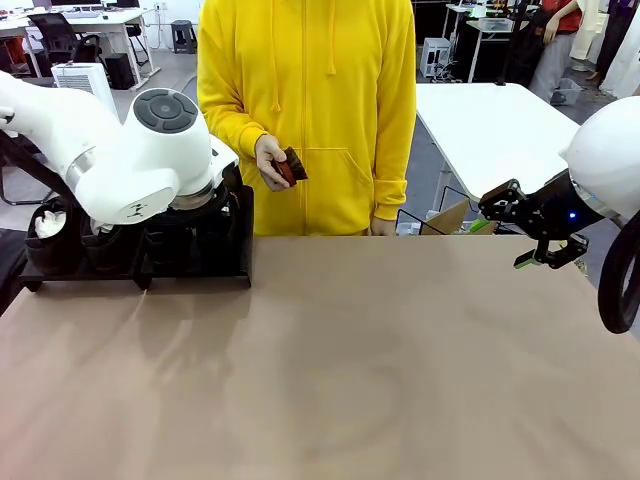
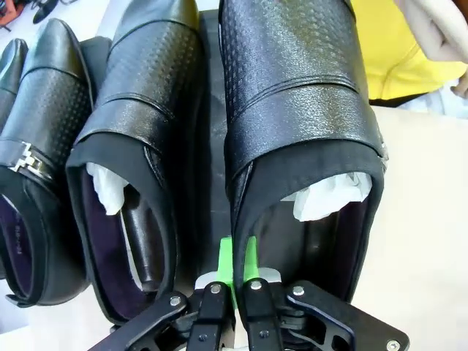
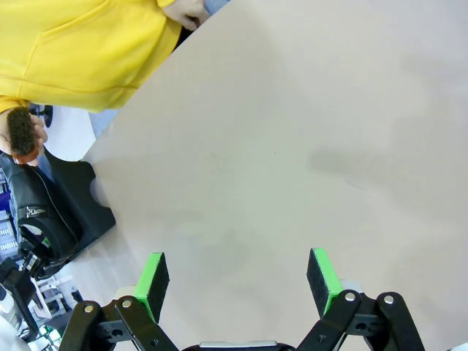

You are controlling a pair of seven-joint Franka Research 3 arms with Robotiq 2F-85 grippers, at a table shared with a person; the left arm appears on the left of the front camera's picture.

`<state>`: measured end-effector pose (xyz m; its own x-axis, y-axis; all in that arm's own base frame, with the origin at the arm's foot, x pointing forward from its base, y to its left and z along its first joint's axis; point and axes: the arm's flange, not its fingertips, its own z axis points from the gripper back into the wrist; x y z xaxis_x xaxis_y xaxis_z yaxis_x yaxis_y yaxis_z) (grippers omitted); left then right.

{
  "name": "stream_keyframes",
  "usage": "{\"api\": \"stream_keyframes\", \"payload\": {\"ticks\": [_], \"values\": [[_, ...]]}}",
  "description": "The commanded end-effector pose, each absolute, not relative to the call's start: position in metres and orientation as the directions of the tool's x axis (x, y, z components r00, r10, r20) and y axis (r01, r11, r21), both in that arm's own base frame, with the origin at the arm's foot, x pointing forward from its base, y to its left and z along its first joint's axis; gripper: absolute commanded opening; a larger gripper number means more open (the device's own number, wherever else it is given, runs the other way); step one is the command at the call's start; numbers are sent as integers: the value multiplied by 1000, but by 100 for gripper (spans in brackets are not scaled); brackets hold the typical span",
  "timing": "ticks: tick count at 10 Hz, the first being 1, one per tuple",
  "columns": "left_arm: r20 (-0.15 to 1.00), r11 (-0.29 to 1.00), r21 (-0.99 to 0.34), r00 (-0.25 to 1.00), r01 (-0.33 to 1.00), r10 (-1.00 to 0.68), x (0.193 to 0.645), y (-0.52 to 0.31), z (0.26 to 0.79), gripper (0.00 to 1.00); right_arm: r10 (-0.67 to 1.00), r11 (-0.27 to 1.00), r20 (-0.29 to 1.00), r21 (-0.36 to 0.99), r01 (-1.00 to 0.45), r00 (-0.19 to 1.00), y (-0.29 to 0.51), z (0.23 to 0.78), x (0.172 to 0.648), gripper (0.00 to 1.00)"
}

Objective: Organize the shoes by placing them on the stand.
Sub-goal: Place the Shoe from the middle of the table onto the Shoes Stand.

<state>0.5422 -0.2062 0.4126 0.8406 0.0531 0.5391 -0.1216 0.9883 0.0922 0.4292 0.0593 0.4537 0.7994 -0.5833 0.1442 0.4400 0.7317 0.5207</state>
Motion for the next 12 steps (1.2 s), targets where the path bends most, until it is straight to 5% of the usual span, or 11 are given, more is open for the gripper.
{"api": "stream_keyframes", "payload": {"ticks": [1, 5, 6, 10, 12], "values": [[550, 985, 93, 832, -143, 69, 546, -209, 415, 16, -565, 736, 147, 533, 416, 812, 56, 452, 430, 100], [570, 984, 99, 819, -147, 65, 547, -208, 417, 93, -565, 736, 147, 533, 416, 812, 56, 452, 430, 100], [577, 986, 88, 814, -143, 66, 544, -209, 422, 100, -565, 736, 147, 533, 416, 812, 56, 452, 430, 100], [536, 986, 1, 833, -164, 138, 513, -217, 459, 100, -565, 736, 147, 533, 416, 812, 56, 452, 430, 100], [560, 990, 46, 824, -131, 83, 535, -219, 439, 100, -565, 736, 147, 533, 416, 812, 56, 452, 430, 100]]}}
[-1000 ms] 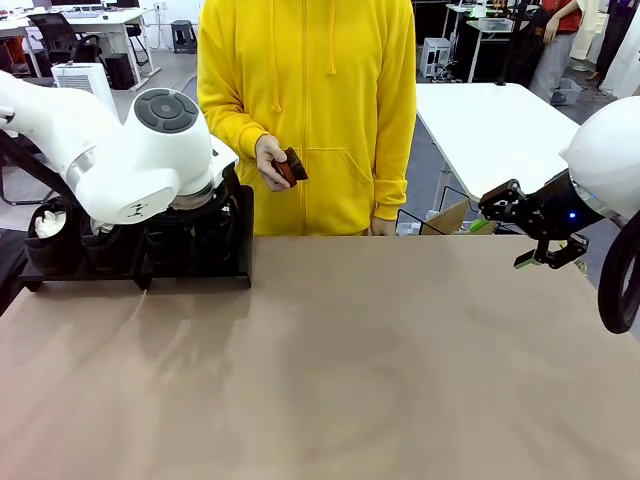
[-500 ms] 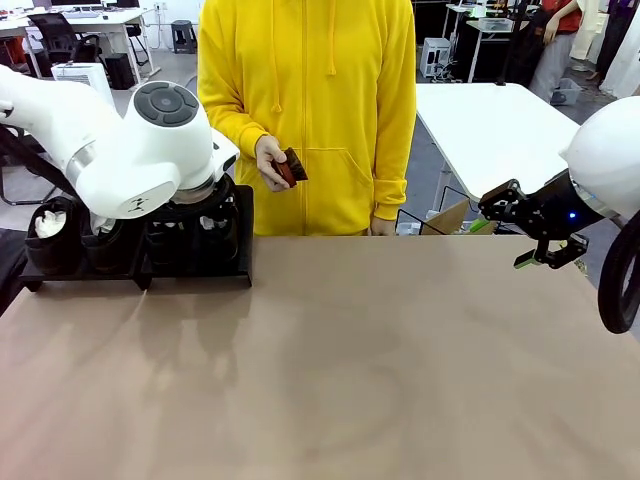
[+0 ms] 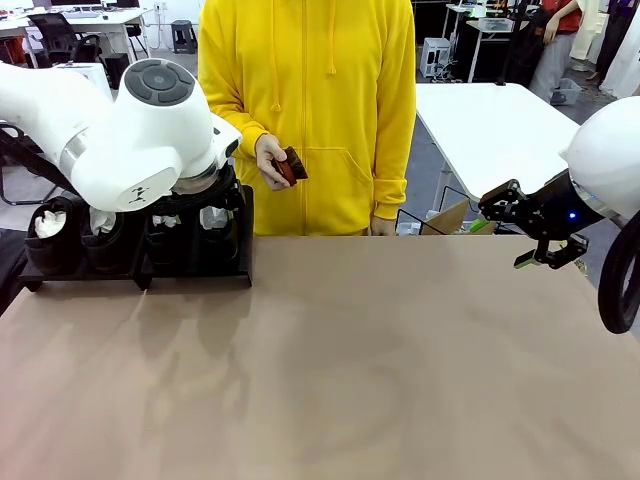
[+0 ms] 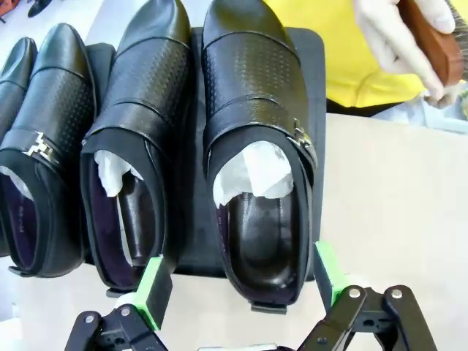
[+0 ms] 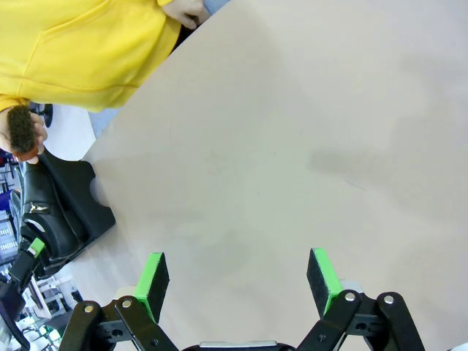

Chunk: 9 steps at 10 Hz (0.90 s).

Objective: Organize the shoes by placing them on the stand.
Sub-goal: Place the Shoe from the middle of the table onto the Shoes Stand.

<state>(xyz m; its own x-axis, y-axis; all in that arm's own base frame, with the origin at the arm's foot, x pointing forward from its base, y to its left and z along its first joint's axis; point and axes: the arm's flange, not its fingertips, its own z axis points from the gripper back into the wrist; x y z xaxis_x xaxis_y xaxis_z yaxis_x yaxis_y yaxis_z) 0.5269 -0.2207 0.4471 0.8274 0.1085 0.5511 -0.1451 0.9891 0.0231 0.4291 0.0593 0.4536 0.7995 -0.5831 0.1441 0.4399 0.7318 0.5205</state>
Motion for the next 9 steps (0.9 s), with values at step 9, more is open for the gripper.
{"api": "stream_keyframes", "payload": {"ticks": [9], "values": [[560, 990, 46, 824, -131, 83, 535, -219, 439, 100, -565, 736, 147, 533, 416, 812, 56, 452, 430, 100]]}}
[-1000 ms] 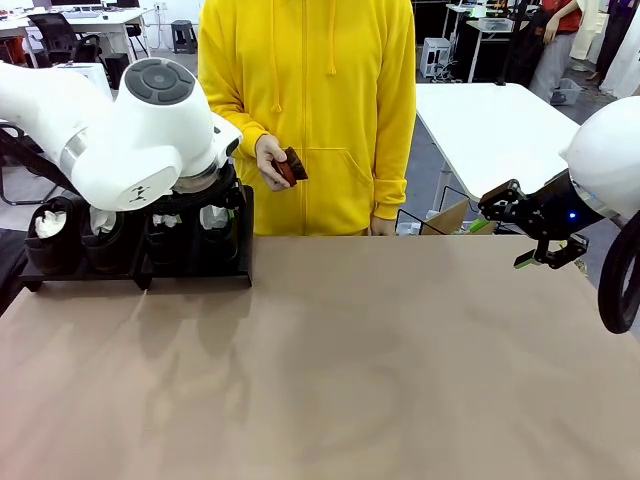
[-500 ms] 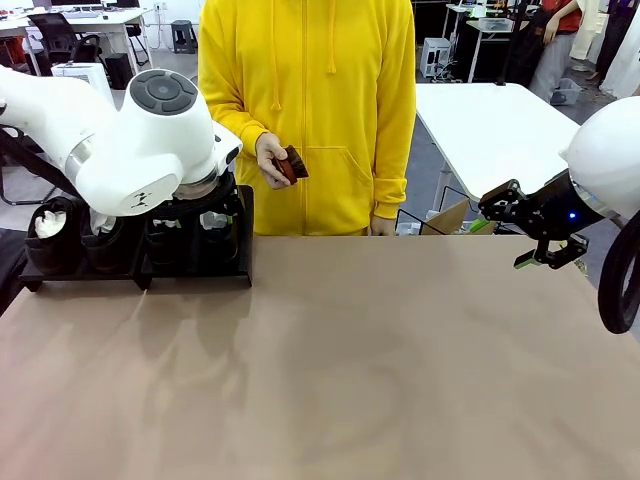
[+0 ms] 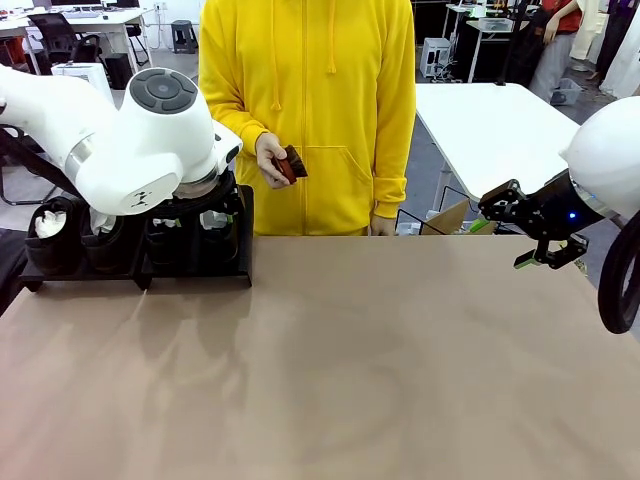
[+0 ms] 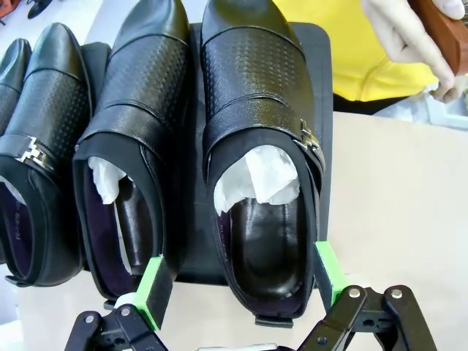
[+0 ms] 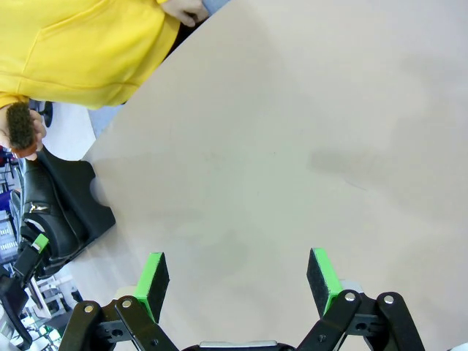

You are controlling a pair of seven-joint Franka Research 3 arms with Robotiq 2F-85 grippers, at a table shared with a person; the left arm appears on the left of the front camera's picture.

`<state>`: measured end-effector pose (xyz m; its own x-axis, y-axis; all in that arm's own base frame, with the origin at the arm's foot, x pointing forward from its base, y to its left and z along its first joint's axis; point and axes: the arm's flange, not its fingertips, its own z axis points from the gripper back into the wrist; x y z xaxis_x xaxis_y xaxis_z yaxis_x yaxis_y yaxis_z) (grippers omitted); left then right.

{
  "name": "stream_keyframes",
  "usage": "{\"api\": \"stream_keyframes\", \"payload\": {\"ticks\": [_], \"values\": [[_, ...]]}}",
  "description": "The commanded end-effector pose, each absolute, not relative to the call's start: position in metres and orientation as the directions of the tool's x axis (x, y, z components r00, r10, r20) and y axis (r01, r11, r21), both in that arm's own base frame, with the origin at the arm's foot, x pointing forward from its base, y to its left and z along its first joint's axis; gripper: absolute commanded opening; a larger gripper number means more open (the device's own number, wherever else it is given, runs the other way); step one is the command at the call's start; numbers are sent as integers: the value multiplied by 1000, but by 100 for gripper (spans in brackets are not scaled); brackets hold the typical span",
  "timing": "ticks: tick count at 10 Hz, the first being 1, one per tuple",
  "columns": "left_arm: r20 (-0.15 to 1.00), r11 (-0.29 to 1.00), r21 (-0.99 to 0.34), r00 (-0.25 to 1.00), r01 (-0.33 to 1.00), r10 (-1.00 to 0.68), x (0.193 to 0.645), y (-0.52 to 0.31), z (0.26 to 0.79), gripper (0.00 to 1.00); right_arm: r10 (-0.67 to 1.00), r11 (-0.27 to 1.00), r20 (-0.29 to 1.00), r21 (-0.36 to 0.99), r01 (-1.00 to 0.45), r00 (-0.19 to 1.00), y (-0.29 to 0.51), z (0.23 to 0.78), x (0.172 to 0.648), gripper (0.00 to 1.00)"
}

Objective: Organize the shoes by placing them on the stand.
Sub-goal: Place the Shoe from the middle of the table onto the Shoes Stand.

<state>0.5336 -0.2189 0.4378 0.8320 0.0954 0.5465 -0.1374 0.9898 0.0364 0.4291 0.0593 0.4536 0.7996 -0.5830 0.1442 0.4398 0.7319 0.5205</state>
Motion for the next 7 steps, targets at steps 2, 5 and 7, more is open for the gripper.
{"api": "stream_keyframes", "payload": {"ticks": [2, 5, 7], "values": [[560, 990, 46, 824, -131, 83, 535, -219, 439, 100, -565, 736, 147, 533, 416, 812, 56, 452, 430, 100], [560, 990, 46, 824, -131, 83, 535, -219, 439, 100, -565, 736, 147, 533, 416, 812, 56, 452, 430, 100], [560, 990, 46, 824, -131, 83, 535, -219, 439, 100, -565, 736, 147, 533, 416, 812, 56, 452, 430, 100]]}}
